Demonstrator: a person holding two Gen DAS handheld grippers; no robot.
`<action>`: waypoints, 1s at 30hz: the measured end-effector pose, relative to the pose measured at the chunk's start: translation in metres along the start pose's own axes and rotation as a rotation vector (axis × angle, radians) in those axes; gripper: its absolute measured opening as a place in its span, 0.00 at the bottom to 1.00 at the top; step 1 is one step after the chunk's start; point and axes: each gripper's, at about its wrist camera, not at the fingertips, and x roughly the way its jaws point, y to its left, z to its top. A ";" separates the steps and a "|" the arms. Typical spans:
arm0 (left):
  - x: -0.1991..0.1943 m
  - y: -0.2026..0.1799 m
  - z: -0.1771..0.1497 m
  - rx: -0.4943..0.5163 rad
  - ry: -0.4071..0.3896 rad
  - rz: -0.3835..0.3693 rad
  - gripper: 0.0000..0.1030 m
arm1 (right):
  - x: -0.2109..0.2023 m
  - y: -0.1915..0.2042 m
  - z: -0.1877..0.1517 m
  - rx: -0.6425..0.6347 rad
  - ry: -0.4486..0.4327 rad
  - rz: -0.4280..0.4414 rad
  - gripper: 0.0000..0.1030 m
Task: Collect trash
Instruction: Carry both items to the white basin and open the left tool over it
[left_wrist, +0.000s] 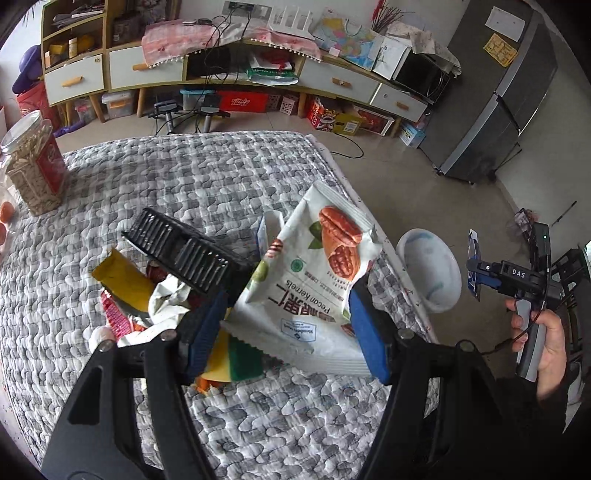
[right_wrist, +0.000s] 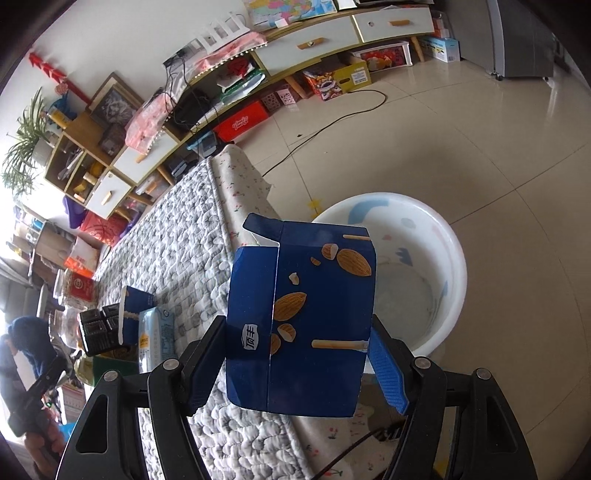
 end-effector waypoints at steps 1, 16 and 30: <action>0.005 -0.010 0.003 0.014 0.004 -0.011 0.66 | 0.000 -0.007 0.002 0.013 -0.002 -0.008 0.72; 0.128 -0.167 0.025 0.245 0.147 -0.113 0.66 | -0.013 -0.086 0.016 0.112 -0.031 -0.078 0.72; 0.197 -0.208 0.030 0.274 0.154 -0.103 0.80 | -0.016 -0.112 0.016 0.173 -0.041 -0.069 0.72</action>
